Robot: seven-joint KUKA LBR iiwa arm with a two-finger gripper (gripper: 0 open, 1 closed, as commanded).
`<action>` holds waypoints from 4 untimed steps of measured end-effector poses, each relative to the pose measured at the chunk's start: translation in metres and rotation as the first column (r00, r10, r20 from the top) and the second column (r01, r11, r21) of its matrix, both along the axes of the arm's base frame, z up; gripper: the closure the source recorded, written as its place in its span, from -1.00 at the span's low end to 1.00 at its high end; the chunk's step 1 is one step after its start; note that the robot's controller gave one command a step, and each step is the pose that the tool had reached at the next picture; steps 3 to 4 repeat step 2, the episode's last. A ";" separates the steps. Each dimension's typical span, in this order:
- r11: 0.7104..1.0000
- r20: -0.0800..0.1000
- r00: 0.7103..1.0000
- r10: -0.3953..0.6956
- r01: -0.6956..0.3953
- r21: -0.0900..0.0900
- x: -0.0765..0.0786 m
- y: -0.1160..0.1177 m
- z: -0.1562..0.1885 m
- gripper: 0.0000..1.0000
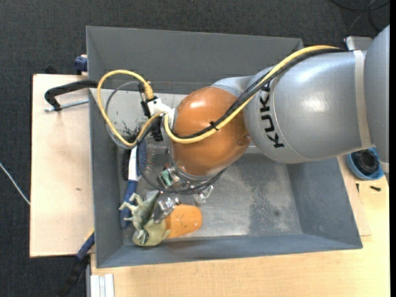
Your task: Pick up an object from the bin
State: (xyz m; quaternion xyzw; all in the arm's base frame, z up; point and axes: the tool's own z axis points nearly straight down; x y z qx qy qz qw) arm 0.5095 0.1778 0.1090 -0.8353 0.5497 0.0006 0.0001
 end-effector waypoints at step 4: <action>1.000 0.012 1.000 -0.008 0.008 0.005 0.004 -0.013 0.115 1.00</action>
Offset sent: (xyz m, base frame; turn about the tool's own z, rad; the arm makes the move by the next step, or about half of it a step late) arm 0.0000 0.0000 0.0000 0.0000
